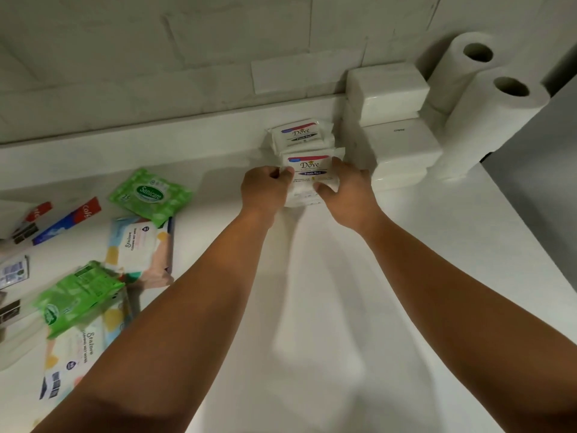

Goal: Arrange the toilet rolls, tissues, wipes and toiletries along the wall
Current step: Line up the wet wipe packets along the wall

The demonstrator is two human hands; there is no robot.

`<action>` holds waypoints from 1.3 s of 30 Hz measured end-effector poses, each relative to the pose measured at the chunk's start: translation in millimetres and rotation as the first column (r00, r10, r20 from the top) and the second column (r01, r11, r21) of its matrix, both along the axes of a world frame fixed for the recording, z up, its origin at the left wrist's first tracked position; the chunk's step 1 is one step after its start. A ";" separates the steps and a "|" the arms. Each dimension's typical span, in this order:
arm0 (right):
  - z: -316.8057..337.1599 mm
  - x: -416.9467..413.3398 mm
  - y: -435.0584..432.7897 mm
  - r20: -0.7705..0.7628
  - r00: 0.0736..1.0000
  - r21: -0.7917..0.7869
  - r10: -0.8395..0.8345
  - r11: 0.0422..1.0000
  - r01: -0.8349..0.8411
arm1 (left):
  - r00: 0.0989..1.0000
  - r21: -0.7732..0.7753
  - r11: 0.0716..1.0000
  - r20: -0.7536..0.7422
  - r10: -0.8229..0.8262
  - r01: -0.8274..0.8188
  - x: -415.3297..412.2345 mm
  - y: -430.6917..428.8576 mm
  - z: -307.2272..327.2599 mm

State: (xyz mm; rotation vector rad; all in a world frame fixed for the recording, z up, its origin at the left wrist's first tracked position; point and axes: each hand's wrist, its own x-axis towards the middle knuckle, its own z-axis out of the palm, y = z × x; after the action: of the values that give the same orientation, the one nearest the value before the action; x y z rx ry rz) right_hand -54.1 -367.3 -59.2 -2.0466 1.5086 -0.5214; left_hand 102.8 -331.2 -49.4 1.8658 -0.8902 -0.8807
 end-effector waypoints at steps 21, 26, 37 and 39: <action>-6.5 -5.1 -18.4 0.156 0.985 0.045 0.072 0.996 -0.080 | 1.000 -0.068 0.997 -0.001 -0.020 0.020 0.6 -3.2 -18.9; -2.0 1.2 -22.2 0.274 0.961 0.236 -0.042 0.971 -0.025 | 1.000 -0.058 0.998 -0.025 -0.014 0.013 0.0 -3.6 -20.7; 5.8 7.8 -14.0 -0.006 1.000 0.008 -0.006 1.000 0.007 | 0.999 -0.036 0.999 -0.042 -0.010 0.008 3.2 8.0 -6.1; 12.2 12.8 -5.1 -0.091 0.996 -0.072 -0.006 0.997 -0.001 | 0.999 -0.043 0.999 -0.040 0.006 -0.008 7.2 15.7 -1.6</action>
State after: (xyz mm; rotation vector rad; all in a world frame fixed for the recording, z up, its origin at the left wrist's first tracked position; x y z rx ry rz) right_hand -41.2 -372.5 -47.0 -2.1497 1.5658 -0.4961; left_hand 110.1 -315.5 -51.0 1.8071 -0.8715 -0.8851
